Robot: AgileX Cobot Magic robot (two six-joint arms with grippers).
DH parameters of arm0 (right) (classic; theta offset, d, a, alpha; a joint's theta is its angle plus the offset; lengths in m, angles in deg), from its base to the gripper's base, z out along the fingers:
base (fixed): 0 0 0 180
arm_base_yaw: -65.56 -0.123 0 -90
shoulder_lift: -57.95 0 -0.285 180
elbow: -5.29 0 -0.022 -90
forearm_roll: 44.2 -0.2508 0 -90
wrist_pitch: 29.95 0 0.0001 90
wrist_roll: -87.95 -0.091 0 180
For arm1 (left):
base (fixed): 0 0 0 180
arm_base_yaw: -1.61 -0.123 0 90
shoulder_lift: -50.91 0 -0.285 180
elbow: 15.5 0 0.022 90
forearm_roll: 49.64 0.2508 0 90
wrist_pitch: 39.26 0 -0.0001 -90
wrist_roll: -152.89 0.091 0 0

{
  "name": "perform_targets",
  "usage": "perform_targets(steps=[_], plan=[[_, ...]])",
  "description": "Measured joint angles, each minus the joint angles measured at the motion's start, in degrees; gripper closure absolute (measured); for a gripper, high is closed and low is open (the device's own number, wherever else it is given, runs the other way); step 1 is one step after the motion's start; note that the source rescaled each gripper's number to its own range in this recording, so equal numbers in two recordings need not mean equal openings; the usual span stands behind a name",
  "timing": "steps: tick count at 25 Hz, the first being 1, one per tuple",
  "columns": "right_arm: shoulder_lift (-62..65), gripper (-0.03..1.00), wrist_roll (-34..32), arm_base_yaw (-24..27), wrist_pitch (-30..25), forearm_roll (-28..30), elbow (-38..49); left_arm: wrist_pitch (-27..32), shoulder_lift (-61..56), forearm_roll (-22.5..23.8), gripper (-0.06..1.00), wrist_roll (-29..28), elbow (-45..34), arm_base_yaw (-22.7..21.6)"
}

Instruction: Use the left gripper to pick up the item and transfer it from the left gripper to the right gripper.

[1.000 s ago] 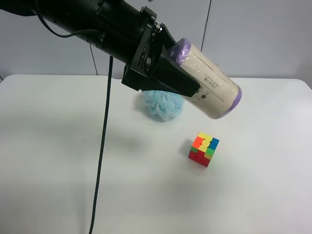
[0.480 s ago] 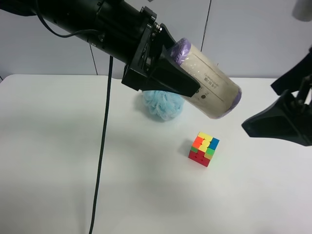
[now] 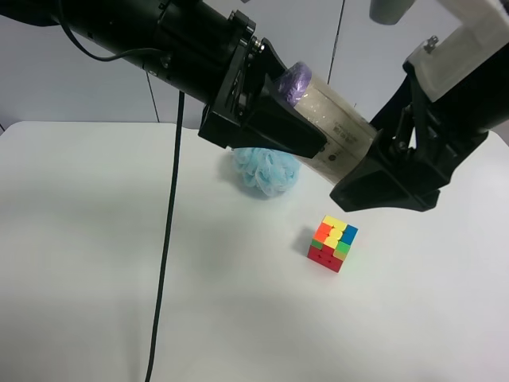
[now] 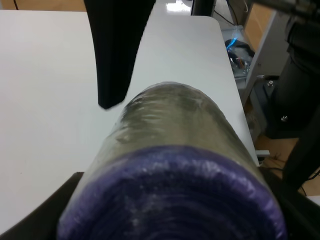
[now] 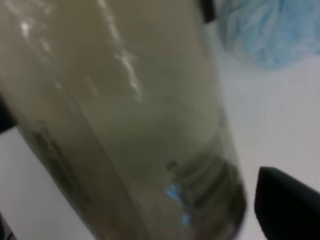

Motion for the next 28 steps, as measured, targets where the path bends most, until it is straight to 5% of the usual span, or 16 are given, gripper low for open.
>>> perform_targets(steps=[15,24,26,28], plan=[[-3.7,0.0,9.9,0.0,2.9,-1.9,0.0,2.8,0.0,0.0,0.94,5.4,0.0,0.0],[-3.7,0.35,10.2,0.0,1.0,-2.0,0.0,3.7,0.0,0.0,0.94,6.6,0.0,0.0],[-3.7,0.52,10.2,0.0,0.8,-2.0,0.0,3.7,0.0,0.0,0.94,6.7,0.0,0.0],[-3.7,0.83,10.2,0.0,0.8,-2.1,0.0,3.5,0.0,0.0,0.94,6.7,0.0,0.0]])
